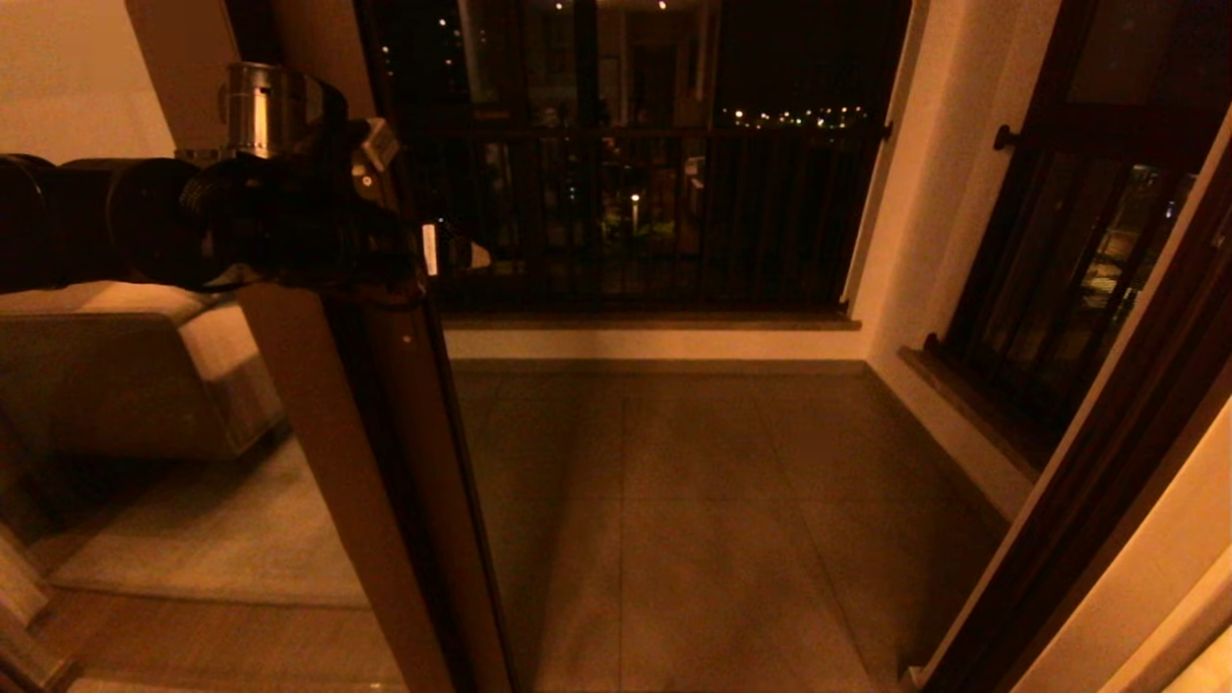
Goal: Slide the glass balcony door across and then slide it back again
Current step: Close the slid door
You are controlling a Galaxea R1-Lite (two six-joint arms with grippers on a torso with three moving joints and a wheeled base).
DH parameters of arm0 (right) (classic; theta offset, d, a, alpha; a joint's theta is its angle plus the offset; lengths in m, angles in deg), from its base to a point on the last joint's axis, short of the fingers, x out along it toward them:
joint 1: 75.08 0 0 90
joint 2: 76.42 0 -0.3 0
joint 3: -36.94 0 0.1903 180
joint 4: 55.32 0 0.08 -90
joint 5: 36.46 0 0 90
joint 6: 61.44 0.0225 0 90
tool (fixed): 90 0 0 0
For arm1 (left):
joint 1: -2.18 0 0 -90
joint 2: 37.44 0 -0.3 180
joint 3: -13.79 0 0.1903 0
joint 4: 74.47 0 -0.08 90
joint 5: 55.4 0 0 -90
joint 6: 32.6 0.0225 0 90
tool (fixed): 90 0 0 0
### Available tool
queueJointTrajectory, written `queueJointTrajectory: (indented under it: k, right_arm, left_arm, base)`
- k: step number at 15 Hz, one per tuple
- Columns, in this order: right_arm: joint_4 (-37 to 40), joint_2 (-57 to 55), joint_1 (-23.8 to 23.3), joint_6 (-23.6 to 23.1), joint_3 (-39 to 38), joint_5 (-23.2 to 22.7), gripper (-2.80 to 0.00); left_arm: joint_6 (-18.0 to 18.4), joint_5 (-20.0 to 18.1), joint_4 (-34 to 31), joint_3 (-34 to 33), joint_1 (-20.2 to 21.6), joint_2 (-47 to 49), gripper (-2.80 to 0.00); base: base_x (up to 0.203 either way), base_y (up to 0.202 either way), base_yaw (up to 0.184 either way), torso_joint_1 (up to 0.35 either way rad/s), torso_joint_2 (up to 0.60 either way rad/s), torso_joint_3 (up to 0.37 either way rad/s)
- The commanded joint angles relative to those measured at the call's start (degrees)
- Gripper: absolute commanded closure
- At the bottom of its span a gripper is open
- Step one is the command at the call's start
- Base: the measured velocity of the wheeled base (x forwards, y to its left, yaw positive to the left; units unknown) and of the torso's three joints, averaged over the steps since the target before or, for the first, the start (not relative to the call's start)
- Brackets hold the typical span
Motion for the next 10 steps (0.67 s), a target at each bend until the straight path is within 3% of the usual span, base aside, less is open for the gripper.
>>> queueJointTrajectory:
  k: [1, 10]
  right_arm:
    - [0.0, 0.0, 0.0, 0.0, 0.0, 0.0, 0.0]
    - [0.0, 0.0, 0.0, 0.0, 0.0, 0.0, 0.0]
  left_arm:
    - [-0.1, -0.3, 0.4, 1.1, -0.8, 0.9, -2.8]
    - [0.0, -0.2, 0.4, 2.1, -2.5, 2.0, -2.8]
  base:
    - [0.0, 0.0, 0.0, 0.0, 0.0, 0.0]
    - [0.0, 0.0, 0.0, 0.0, 0.0, 0.0]
